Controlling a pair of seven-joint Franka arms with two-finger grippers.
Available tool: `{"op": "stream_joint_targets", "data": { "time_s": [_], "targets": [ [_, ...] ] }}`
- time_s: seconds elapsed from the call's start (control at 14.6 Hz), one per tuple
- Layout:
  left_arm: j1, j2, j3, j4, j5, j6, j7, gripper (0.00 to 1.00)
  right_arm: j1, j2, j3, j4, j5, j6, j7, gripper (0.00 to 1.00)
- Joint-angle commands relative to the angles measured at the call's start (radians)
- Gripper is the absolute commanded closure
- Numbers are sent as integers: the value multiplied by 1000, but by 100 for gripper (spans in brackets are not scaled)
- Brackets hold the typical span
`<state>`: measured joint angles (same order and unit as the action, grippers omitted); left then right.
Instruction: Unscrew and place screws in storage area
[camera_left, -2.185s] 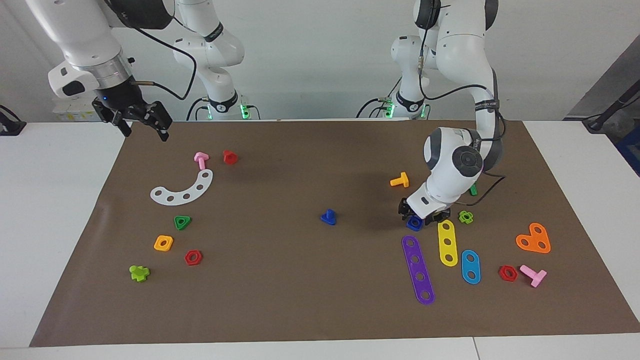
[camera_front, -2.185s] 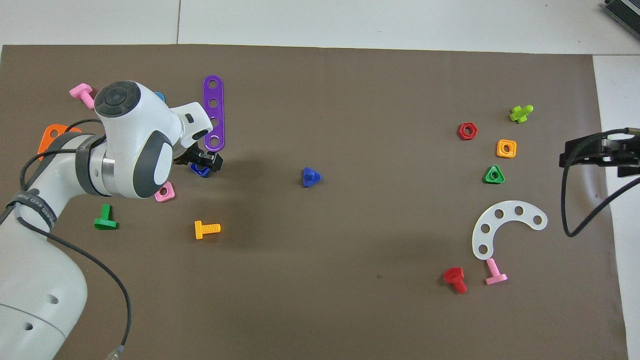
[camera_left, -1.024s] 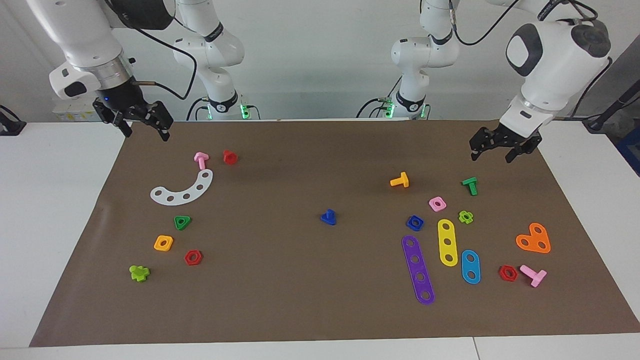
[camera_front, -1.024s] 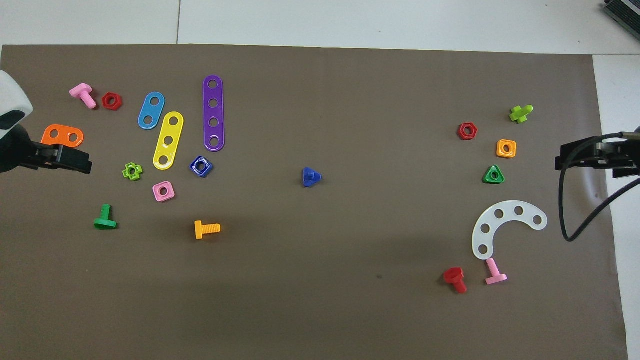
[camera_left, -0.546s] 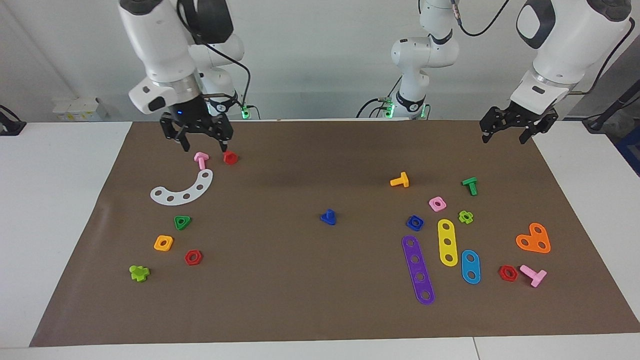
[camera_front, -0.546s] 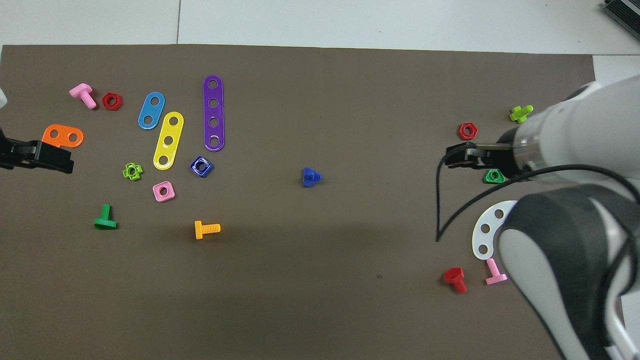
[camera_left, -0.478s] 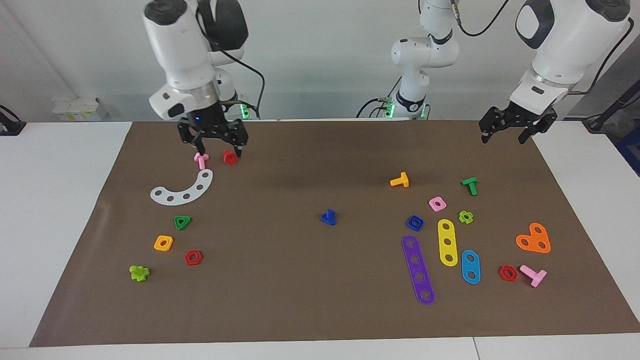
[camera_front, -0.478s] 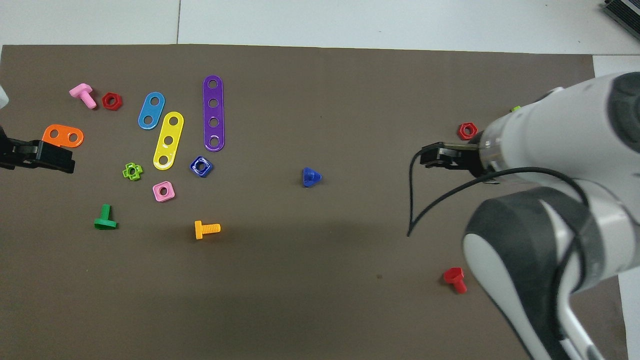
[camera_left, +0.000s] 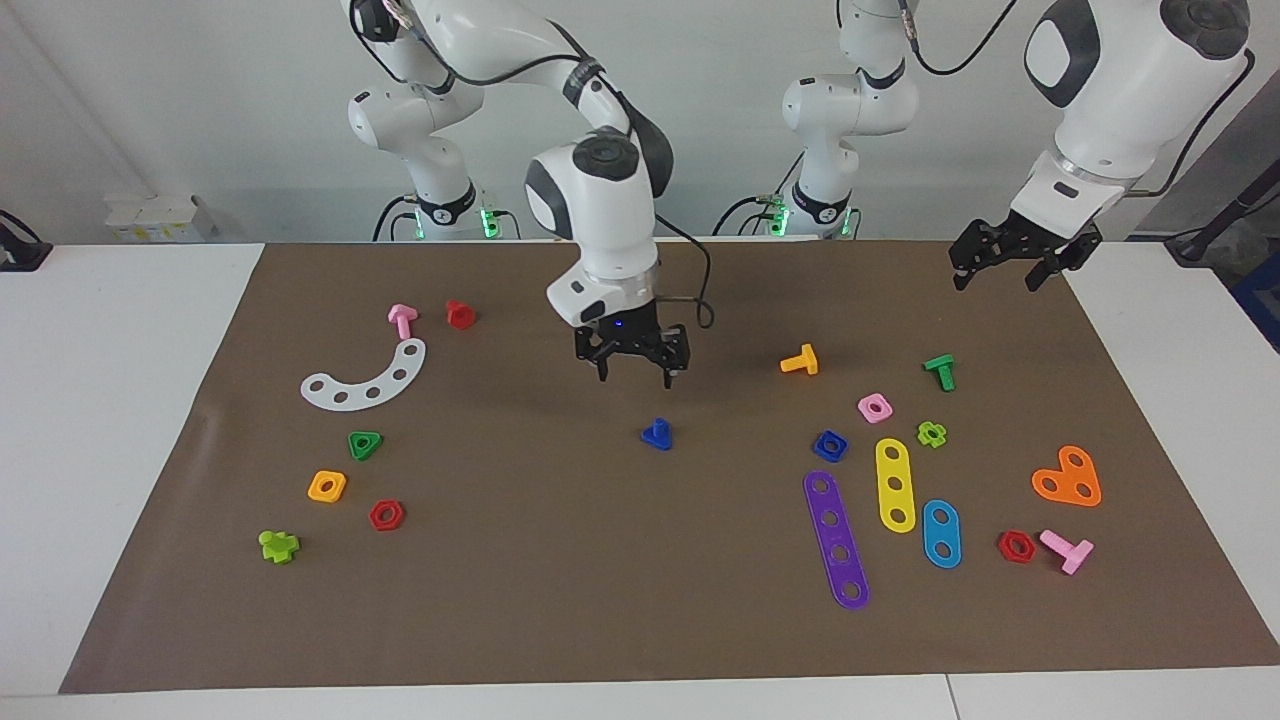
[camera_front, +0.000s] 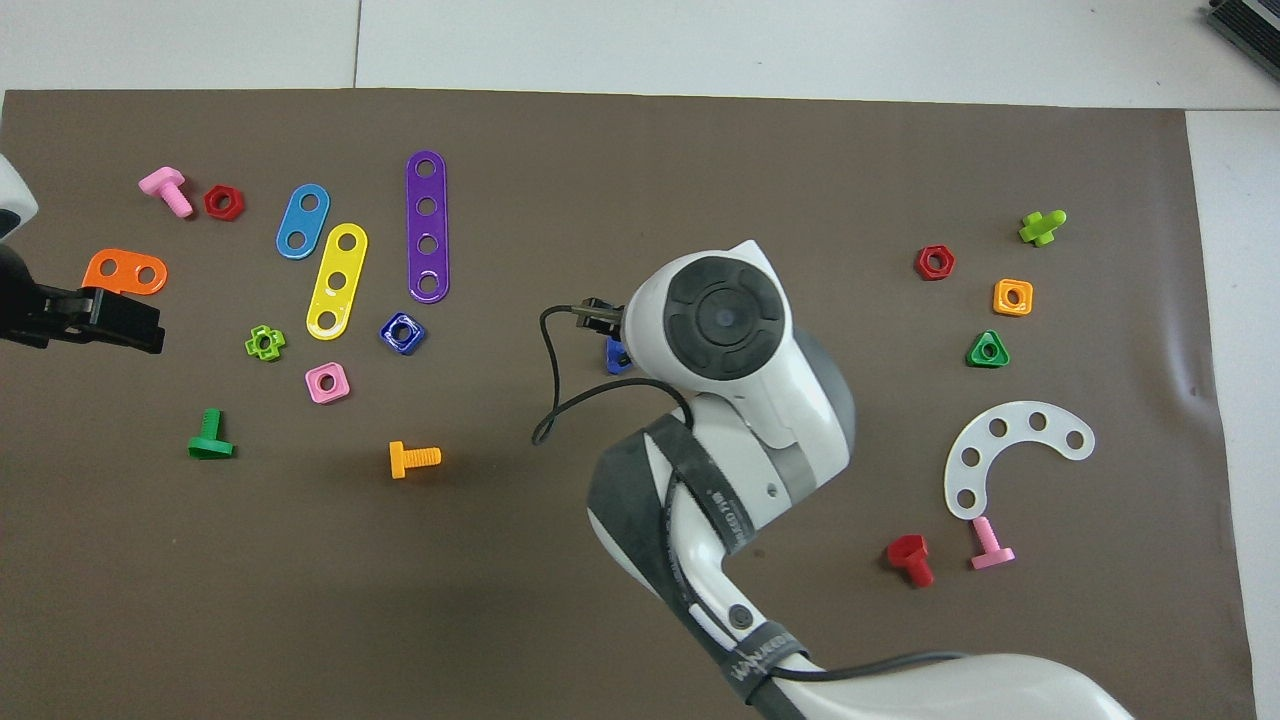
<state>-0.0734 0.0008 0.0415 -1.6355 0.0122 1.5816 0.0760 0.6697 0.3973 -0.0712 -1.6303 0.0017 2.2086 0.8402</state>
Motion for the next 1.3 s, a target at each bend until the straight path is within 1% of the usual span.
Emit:
{"op": "stream_joint_targets", "data": {
  "time_s": [0.0, 0.07, 0.14, 0.27, 0.41, 0.48, 0.55, 0.68, 0.75, 0.89, 0.96, 1.02, 1.16, 1.23],
  "targets": [
    [3, -54, 1, -79, -18, 51, -10, 0, 21, 118, -5, 73, -108, 28, 16, 0],
    [3, -54, 1, -81, -26, 51, -10, 0, 21, 129, 1, 60, -138, 52, -5, 0],
    [3, -56, 3, -86, -35, 51, -12, 0, 18, 138, 1, 59, -137, 52, -54, 0],
    [3, -58, 3, -93, -37, 52, -10, 0, 13, 147, 1, 58, -132, 55, -79, 0],
    [3, -68, 5, -109, -38, 61, -12, 0, 14, 158, 10, 55, -80, 54, -92, 0],
    [3, -70, 5, -115, -37, 63, -12, 0, 16, 158, 13, 40, -75, 51, -111, 2],
    [4, -70, 5, -115, -37, 61, -12, 0, 18, 156, 13, 24, -75, 59, -122, 8],
    [4, -71, 6, -115, -37, 60, -12, 0, 16, 156, 13, 23, -75, 62, -125, 15],
    [4, -71, 8, -115, -37, 60, -10, 0, 18, 156, 13, 20, -75, 63, -134, 16],
    [4, -65, 11, -101, -35, 58, -5, 0, 15, 156, 13, 12, -74, 92, -154, 24],
    [6, -62, 12, -93, -35, 58, -5, 0, 16, 156, 13, 7, -74, 95, -154, 31],
    [6, -61, 12, -84, -35, 58, -5, 0, 16, 155, 13, -2, -74, 97, -158, 40],
    [7, -58, 12, -67, -35, 57, -5, 0, 18, 152, 13, -14, -75, 102, -162, 48],
    [7, -53, 12, -55, -35, 55, -5, 0, 18, 152, 13, -14, -75, 105, -162, 51]
  ]
}}
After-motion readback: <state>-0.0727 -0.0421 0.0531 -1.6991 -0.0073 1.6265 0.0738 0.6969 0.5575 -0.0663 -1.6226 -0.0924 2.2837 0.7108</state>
